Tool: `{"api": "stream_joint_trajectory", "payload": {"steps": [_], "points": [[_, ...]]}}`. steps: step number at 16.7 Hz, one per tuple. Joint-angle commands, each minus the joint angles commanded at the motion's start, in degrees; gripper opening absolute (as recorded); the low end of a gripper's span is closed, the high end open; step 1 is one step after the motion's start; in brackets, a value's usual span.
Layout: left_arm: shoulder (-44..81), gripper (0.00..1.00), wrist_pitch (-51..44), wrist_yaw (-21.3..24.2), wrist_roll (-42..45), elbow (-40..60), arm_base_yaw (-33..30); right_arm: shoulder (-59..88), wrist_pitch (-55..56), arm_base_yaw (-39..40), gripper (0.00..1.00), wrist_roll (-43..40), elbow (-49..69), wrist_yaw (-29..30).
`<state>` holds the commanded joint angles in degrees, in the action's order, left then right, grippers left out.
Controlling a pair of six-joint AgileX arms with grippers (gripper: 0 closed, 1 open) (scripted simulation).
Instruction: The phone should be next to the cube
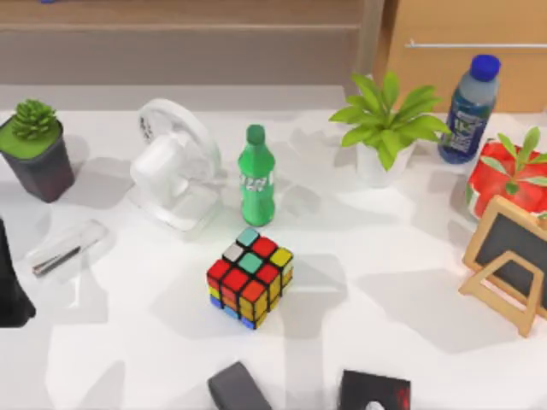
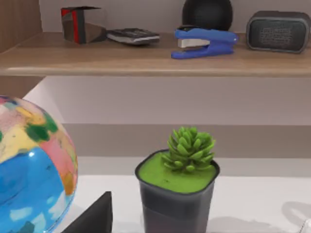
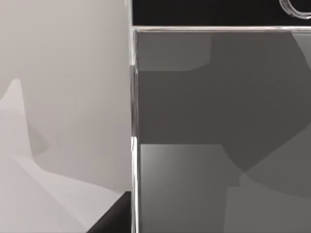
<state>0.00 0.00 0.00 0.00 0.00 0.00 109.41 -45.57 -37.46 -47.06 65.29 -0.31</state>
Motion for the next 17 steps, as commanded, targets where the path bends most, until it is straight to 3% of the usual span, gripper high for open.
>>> {"api": "stream_joint_trajectory", "payload": {"steps": [10,17], "points": [[0.0,1.0,0.0,0.0,0.0,0.0,0.0,-2.43,-2.56,0.54,0.0,0.79,2.38,-0.04],[0.0,1.0,0.0,0.0,0.0,0.0,0.0,-10.61,-2.9,10.67,0.0,11.12,10.35,-1.97]]}}
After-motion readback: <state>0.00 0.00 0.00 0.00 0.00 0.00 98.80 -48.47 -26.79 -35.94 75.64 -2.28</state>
